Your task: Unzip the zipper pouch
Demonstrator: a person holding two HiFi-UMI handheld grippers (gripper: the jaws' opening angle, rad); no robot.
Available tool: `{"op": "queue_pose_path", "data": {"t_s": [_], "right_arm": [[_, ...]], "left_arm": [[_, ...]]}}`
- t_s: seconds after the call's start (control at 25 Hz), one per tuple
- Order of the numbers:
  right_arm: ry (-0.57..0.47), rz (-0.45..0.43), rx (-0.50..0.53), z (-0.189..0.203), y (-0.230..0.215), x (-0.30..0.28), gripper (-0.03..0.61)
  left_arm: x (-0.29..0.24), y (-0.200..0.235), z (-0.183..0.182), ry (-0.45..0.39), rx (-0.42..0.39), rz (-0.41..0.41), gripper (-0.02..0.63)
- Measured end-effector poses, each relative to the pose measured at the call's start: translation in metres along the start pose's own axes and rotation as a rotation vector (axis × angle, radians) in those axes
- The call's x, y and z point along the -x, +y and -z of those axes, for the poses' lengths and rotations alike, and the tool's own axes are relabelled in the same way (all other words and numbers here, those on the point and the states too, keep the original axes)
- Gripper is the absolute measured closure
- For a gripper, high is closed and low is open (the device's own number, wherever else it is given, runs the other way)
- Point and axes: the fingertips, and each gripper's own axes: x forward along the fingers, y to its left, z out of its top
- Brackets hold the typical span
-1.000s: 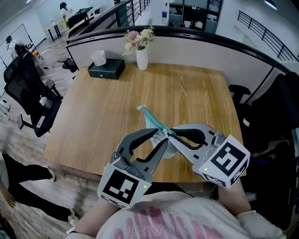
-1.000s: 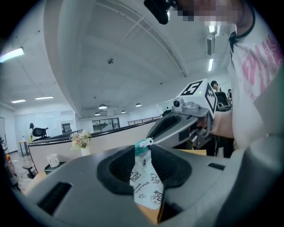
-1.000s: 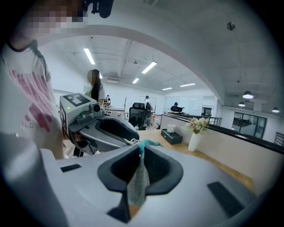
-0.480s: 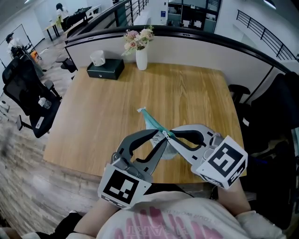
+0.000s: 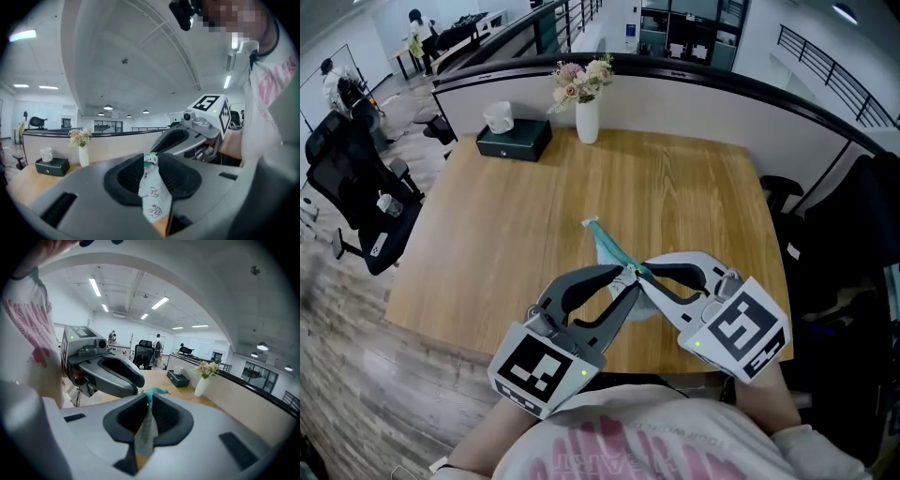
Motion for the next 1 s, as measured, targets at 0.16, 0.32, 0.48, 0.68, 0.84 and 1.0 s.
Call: {"op": "queue_pose_path", "data": {"t_s": [0.16, 0.32, 0.48, 0.68, 0.84, 1.0], "right_arm": [[0.039, 0.031, 0.026, 0.006, -0.002, -0.005, 0.544], [0.066, 0.031, 0.067, 0.010, -0.002, -0.009, 0.543], [0.099, 0.048, 0.151, 0.011, -0.001, -0.013, 0.543], [0.121, 0.057, 0.180, 0.013, 0.001, -0.016, 0.543], [0.124, 0.055, 0.191, 0.013, 0.001, -0.017, 0.543], [0.118, 0.048, 0.184, 0.010, 0.001, -0.020, 0.543]], "left_arm": [[-0.003, 0.003, 0.006, -0.002, 0.118, 0.016, 0.508], [-0.004, 0.007, 0.015, 0.016, 0.141, 0.011, 0.505], [-0.004, 0.008, 0.021, 0.036, 0.173, 0.022, 0.506], [-0.004, 0.012, 0.029, 0.064, 0.216, 0.024, 0.509], [-0.004, 0.015, 0.031, 0.072, 0.225, 0.015, 0.508], [-0.001, 0.022, 0.034, 0.078, 0.216, -0.009, 0.503]]}}
